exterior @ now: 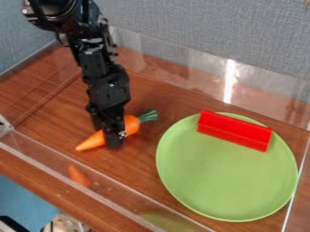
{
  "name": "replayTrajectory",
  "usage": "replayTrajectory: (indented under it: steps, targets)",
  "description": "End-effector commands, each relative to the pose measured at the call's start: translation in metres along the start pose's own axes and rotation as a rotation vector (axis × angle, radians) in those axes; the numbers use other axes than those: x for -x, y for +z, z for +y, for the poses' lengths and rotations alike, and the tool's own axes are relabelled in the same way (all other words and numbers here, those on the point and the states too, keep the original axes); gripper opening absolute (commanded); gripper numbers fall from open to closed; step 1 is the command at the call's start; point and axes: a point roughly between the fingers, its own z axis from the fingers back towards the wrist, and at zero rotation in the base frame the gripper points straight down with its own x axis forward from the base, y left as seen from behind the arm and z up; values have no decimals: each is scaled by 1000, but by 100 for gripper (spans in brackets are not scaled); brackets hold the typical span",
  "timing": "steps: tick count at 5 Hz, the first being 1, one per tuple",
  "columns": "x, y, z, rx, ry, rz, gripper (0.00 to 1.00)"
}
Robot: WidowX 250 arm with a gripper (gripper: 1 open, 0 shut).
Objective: Put the carrot on the green plate
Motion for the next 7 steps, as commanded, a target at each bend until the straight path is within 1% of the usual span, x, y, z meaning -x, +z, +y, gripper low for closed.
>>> replayTrajectory:
  steps: [1,3,4,5,6,7]
  targets:
    - [0,5,2,10,24,-11,0]
    - [1,6,-3,50,29,9,0]
    - [-4,31,-14,14,44,36,0]
    - [-10,59,-26,-34,56,56,0]
    - [-30,85,-61,-88,25,55,0]
    - [-51,94,-100,-107,-20,33,0]
